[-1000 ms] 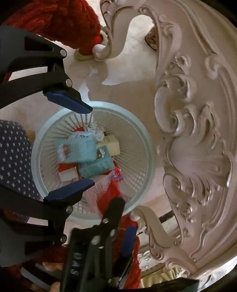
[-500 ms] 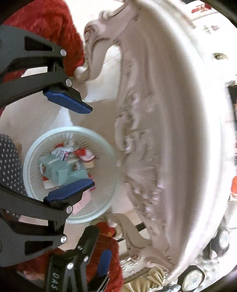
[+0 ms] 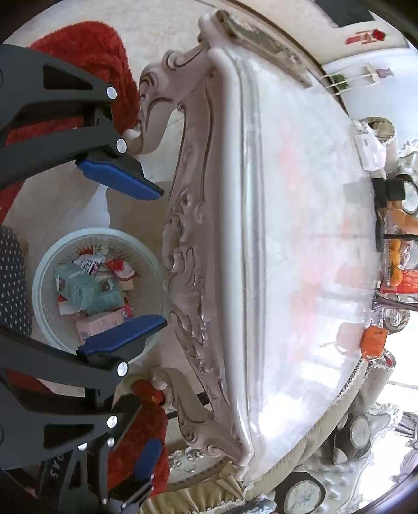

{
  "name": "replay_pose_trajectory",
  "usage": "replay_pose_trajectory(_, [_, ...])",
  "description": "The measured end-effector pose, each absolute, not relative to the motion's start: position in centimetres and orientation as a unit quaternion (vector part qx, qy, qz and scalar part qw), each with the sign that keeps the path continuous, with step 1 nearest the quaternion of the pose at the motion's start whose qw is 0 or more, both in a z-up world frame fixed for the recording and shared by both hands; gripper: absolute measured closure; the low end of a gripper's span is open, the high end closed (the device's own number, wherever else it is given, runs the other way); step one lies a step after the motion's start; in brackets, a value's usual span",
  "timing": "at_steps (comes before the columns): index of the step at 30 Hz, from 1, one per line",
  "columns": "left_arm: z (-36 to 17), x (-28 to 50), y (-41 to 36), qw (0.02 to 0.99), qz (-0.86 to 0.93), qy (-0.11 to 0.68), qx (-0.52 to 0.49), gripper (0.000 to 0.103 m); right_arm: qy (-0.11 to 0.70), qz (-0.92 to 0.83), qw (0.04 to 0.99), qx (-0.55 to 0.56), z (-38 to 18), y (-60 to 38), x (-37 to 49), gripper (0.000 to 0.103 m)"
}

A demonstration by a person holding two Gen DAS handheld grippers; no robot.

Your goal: Collect trash

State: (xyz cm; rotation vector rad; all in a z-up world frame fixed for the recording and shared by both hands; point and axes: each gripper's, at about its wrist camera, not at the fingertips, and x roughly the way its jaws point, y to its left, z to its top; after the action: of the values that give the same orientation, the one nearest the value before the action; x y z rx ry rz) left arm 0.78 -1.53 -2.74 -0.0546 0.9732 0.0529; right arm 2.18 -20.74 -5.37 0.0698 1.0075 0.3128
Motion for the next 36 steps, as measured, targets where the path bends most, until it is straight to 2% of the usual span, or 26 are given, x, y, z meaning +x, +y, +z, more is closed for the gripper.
replay_pose_trajectory(36, [0.3, -0.5, -1.8, 0.903, 0.039, 0.429, 0.002, 0.031, 0.474, 0.145, 0.868, 0.020, -4.9, -20.5, 2.5, 0.016])
